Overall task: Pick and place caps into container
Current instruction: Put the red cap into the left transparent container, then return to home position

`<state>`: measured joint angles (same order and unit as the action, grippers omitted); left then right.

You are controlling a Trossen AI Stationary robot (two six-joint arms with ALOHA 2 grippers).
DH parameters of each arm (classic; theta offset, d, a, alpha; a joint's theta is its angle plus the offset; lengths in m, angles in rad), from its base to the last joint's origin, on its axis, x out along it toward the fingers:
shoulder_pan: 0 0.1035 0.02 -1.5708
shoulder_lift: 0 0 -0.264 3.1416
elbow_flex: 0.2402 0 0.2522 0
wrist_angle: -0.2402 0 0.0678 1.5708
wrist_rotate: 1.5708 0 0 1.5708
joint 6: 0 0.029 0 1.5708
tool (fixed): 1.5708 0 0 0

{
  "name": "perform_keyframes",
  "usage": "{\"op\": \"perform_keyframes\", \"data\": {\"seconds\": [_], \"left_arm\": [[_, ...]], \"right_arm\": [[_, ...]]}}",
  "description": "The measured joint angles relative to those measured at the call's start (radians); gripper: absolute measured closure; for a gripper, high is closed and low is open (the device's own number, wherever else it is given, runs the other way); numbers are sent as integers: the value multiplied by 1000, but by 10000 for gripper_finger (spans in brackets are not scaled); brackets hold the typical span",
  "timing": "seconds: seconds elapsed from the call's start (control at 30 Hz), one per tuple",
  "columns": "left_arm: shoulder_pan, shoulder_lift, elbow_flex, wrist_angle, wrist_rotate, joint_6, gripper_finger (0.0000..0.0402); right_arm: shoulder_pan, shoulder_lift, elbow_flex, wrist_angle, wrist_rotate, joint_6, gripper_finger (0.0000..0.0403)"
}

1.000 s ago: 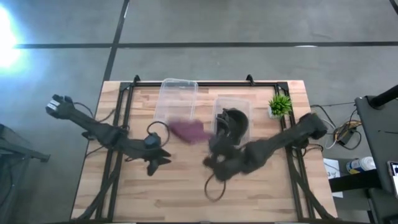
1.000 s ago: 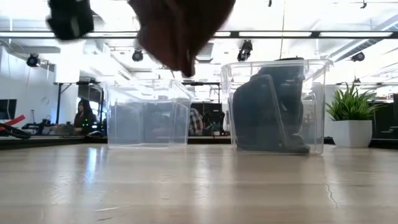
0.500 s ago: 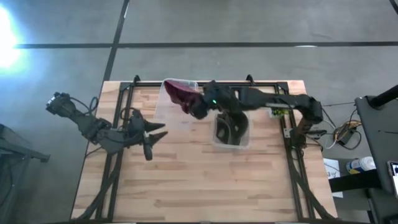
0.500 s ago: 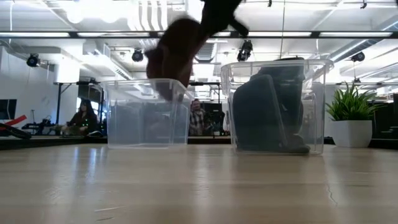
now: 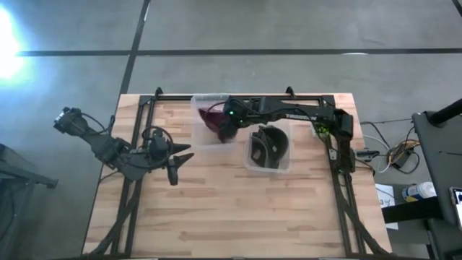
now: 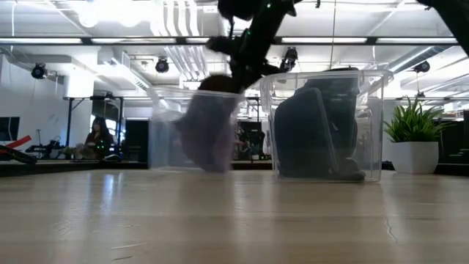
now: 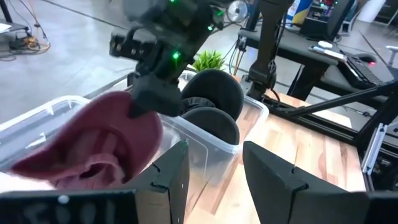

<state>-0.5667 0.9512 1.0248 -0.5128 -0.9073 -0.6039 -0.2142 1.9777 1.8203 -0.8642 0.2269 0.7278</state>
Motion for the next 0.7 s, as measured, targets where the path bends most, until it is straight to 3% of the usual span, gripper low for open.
{"op": "perform_keyframes", "data": {"seconds": [0.43, 0.57, 0.7], "left_arm": [[0, 2, 0, -4, -6, -5, 258], [0, 0, 0, -4, 22, -25, 258], [3, 0, -14, 2, 115, -38, 258]], "right_arm": [[82, 21, 237, -159, 170, -183, 260], [158, -87, 173, -154, 234, -274, 245], [287, -227, -15, -48, 277, -276, 243]]}}
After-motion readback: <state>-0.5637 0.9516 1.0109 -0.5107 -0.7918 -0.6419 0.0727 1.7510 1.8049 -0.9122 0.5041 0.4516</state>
